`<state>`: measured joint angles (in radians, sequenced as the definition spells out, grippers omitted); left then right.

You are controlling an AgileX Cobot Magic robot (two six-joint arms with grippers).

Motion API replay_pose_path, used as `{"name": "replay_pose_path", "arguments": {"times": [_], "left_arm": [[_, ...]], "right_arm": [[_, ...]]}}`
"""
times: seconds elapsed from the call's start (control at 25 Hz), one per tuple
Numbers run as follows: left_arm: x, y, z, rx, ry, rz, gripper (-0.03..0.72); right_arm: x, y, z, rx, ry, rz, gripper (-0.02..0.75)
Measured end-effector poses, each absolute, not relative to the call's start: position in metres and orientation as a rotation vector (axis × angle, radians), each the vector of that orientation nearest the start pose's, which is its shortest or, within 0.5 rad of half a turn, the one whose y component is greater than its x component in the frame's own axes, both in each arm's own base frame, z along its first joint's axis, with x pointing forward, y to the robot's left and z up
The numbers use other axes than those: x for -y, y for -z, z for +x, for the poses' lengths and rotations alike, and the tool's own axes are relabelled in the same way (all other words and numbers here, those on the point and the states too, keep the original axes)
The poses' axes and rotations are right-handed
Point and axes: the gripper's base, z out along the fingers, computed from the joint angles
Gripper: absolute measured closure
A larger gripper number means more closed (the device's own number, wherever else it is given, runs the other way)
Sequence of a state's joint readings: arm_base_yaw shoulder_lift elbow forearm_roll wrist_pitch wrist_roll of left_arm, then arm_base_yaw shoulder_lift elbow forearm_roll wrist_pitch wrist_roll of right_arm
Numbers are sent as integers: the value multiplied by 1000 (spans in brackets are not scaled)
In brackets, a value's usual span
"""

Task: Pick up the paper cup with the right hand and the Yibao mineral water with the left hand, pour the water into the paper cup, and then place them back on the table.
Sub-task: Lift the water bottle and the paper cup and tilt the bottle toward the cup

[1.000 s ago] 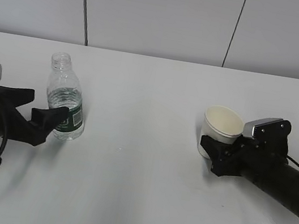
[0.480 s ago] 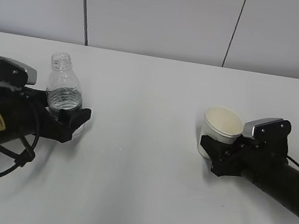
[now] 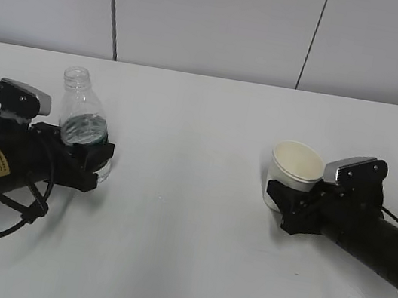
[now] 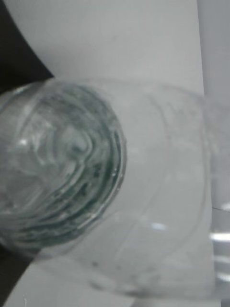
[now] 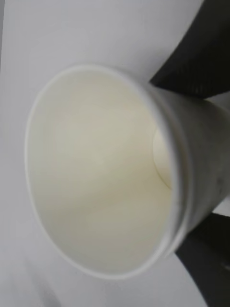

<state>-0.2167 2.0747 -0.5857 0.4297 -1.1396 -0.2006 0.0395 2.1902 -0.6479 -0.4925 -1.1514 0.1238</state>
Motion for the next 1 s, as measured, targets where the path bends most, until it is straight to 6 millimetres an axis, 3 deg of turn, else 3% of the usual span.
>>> {"name": "replay_pose_path", "arguments": {"times": [0.48, 0.72, 1.0], "left_arm": [[103, -87, 299, -1826, 523, 497, 338], [106, -114, 298, -1736, 530, 547, 338], [108, -133, 293, -1724, 505, 665, 338]], "right_arm": [[-63, -56, 315, -1830, -480, -581, 240], [-70, -68, 313, -1783, -514, -650, 240], [-100, -75, 311, -1740, -608, -725, 241]]}}
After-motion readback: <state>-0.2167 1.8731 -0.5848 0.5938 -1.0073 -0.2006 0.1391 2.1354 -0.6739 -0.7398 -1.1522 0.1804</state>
